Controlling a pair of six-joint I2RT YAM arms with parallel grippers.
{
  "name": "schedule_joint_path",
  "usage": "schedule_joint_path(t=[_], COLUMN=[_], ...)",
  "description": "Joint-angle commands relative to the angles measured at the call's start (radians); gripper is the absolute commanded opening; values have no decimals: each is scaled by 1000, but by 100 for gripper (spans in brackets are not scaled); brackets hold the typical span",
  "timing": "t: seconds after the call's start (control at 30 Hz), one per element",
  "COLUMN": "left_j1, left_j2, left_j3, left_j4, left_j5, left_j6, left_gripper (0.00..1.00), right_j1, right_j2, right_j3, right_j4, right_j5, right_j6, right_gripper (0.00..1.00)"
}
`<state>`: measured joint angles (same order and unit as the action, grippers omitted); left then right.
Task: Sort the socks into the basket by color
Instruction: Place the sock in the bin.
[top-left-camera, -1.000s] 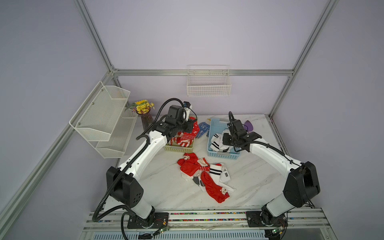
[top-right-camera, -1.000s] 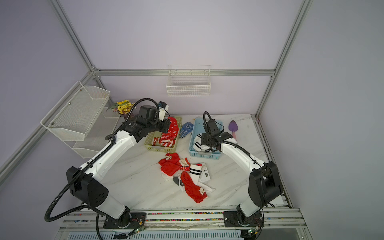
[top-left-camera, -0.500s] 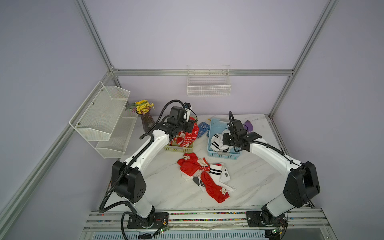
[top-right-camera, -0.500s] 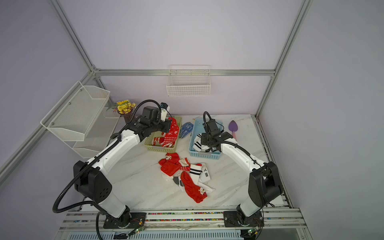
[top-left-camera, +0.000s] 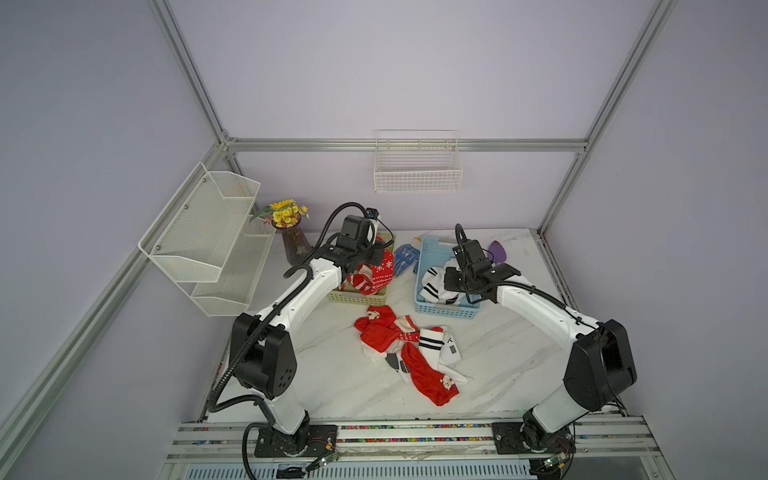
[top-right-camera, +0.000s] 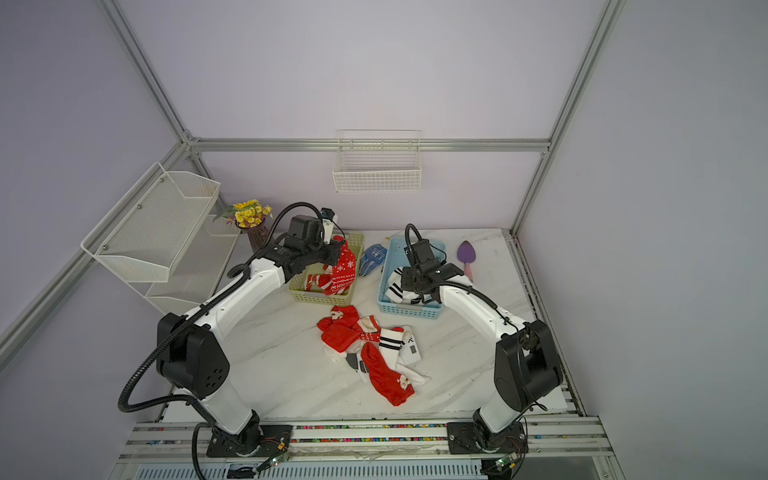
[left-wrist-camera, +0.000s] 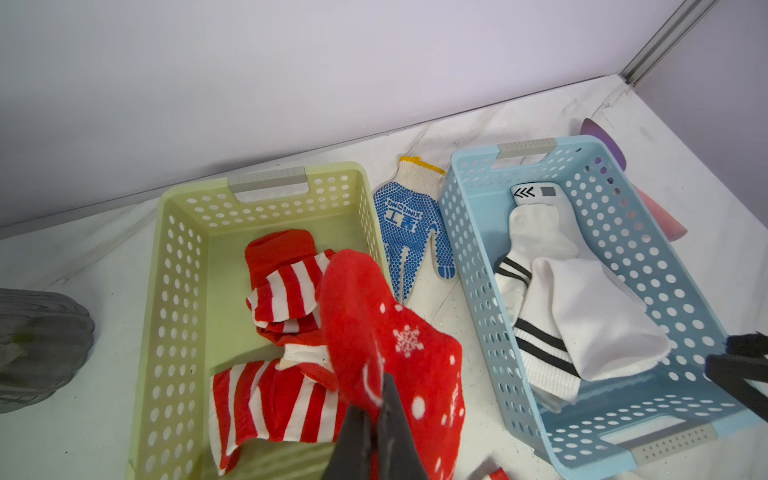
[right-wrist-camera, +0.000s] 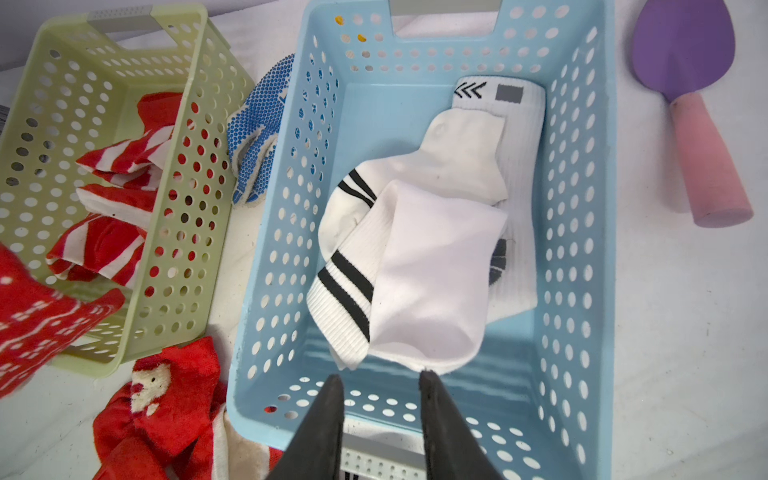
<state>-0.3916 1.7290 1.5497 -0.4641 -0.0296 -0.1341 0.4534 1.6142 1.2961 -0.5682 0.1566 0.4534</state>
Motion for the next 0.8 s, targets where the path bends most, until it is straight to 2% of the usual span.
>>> schedule_joint_path(t=[0.0, 0.37, 0.77], left_j1=[21, 102, 186], left_j2=[16, 120, 313], left_j3=[10, 73, 242], left_j4=[48, 85, 86], left_j5=[-7, 50, 91], left_j6=[29, 79, 149], left_gripper=[0, 0, 0], right_j1=[-5, -4, -5], right_j2=[19, 39, 103], right_j3=[37, 61, 111], right_j4=[19, 24, 10], right_j5=[-11, -15, -14], right_j6=[-12, -15, -27], right_gripper=[35, 35, 35])
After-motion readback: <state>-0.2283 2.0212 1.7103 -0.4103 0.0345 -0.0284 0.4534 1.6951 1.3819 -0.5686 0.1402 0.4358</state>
